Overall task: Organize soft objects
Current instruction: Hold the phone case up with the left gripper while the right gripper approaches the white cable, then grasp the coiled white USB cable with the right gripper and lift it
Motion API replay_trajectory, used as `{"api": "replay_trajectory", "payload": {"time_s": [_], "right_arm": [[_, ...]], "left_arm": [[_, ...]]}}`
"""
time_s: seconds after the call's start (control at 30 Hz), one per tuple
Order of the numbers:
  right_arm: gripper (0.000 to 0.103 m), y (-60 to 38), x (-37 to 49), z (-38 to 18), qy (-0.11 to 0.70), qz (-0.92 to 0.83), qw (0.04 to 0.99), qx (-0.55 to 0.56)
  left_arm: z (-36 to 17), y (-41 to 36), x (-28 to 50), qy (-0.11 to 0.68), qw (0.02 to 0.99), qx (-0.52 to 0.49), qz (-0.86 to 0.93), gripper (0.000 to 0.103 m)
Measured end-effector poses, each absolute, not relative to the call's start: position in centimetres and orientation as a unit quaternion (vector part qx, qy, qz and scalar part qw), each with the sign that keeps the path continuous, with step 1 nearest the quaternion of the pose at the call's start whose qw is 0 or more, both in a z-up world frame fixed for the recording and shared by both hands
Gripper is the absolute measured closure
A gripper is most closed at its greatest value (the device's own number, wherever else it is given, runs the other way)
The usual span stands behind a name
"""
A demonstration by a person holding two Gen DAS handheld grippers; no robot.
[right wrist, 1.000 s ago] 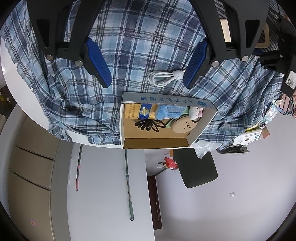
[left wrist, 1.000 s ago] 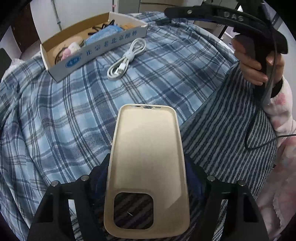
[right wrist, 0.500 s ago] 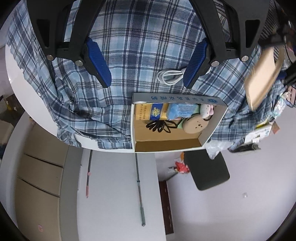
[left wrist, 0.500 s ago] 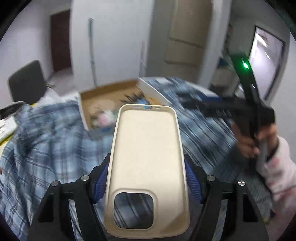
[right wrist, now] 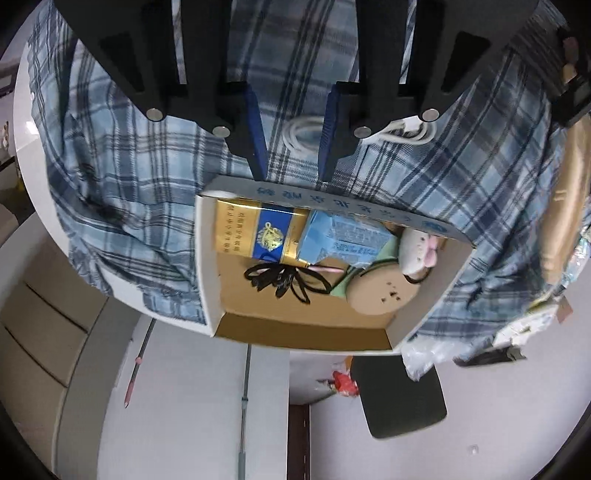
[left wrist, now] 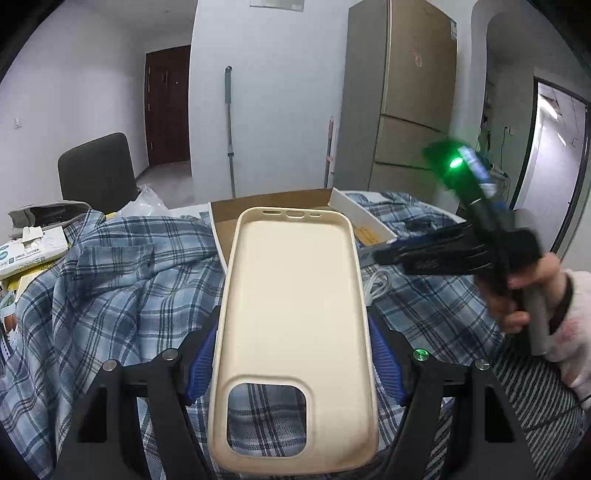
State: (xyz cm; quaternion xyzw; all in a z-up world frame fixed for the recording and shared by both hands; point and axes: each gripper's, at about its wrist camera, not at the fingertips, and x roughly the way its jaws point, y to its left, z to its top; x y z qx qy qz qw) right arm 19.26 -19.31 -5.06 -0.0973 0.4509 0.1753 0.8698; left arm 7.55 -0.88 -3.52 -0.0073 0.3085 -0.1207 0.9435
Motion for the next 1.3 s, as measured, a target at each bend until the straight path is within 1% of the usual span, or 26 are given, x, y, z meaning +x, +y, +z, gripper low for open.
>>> {"api": "replay_trajectory", "payload": {"time_s": [0.23,0.33,0.5,0.57,0.7,0.77,0.97,1.03,1.3], "right_arm": [[0.076,-19.2,20.4,-6.4,0.483,0.168,0.854,-0.097],[0.076,-19.9,19.5,-6.5,0.492,0.172,0.849,-0.091],[0.075,-20.0,17.5,-7.1,0.505,0.187,0.835,-0.113],[0.075,-20.0,17.2,-6.8,0.497,0.187,0.840,-0.111],[0.076,-20.2,18.7,-5.9,0.474,0.170,0.860,-0.079],[0.076,-19.7,19.9,-6.0,0.471,0.160,0.864,-0.080],[0.076,-20.4,21.5,-8.0,0.495,0.139,0.853,-0.084],[0.076,-21.0,21.2,-8.3,0.505,0.152,0.846,-0.072],[0.076,-20.3,17.0,-8.4,0.538,0.234,0.806,-0.080]], "left_arm": [[-3.8,-0.7,7.4,0.303,0.946,-0.010,-0.113,0.028],[-3.7,-0.5,7.3,0.302,0.946,-0.016,-0.114,0.028],[-3.8,-0.7,7.4,0.302,0.946,-0.011,-0.117,0.028],[-3.8,-0.9,7.2,0.300,0.947,-0.008,-0.117,0.028],[-3.8,-0.9,7.2,0.297,0.948,-0.008,-0.114,0.028],[-3.7,-0.8,7.2,0.297,0.948,-0.010,-0.113,0.028],[-3.8,-0.2,7.5,0.306,0.944,-0.026,-0.120,0.028],[-4.0,-0.2,7.6,0.310,0.943,-0.028,-0.120,0.028],[-3.9,-0.4,7.4,0.304,0.945,-0.022,-0.119,0.028]]}}
